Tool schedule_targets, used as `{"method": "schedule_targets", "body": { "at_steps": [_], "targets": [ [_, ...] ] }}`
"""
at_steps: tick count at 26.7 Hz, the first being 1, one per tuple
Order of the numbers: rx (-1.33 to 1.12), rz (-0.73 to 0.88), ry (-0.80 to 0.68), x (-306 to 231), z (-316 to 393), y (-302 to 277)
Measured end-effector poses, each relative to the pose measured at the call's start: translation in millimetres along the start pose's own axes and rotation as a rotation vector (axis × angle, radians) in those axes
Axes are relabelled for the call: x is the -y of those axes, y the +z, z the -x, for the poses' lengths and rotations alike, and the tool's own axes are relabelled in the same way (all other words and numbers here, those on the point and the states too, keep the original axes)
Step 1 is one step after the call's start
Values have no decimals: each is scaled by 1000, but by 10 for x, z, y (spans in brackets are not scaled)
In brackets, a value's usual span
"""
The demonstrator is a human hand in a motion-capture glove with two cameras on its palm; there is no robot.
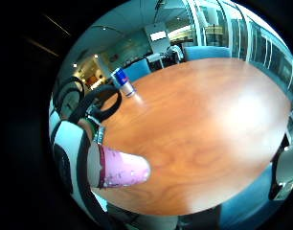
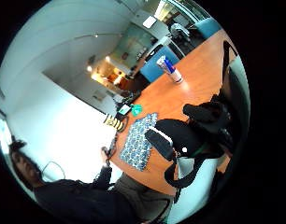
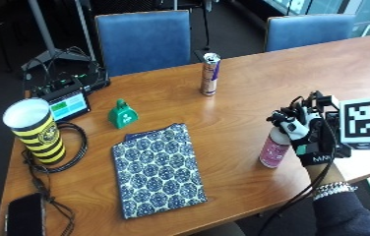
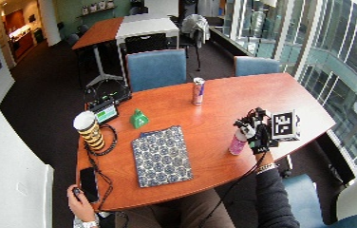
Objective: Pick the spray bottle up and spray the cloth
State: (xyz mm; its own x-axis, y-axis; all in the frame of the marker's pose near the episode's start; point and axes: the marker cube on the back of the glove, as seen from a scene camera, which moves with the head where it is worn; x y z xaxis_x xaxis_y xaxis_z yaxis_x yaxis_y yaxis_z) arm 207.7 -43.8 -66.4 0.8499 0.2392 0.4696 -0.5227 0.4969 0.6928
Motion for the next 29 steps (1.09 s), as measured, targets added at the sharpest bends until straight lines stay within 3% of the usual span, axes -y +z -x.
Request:
{"method": "schedule_targets", "body": {
  "at_steps": [14, 29],
  "targets": [
    [258, -225, -32, 35, 17, 176],
    [431, -142, -37, -6, 98, 313]
  ]
}}
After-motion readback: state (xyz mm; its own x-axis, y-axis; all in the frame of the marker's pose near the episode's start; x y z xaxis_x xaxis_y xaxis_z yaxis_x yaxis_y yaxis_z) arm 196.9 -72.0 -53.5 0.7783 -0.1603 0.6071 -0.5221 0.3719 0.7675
